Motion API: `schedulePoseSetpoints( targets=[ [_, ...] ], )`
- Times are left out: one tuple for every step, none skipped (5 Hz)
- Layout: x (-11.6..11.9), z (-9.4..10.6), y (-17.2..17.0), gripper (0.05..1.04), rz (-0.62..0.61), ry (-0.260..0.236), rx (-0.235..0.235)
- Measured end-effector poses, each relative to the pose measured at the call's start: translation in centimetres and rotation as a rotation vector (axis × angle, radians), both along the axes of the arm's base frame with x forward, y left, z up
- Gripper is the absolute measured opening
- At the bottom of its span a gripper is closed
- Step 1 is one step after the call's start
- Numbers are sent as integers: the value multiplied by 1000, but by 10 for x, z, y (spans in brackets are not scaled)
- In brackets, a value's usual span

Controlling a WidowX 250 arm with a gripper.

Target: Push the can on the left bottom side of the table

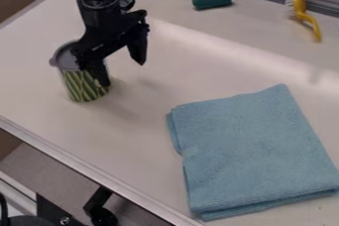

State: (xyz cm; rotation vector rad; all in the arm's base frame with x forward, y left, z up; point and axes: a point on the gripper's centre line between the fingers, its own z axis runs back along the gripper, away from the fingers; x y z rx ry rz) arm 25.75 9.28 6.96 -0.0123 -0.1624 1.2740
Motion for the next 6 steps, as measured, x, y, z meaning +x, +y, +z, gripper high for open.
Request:
schedulePoseSetpoints(
  targets=[
    [6,-1,9,997,-7,7,33],
    [10,0,22,997,5,2,22],
    [17,-1,40,997,26,33,15],
    [20,-2,47,997,31,37,42],
    [25,4,51,997,43,16,33],
    [22,-5,46,997,16,18,39]
  ],
)
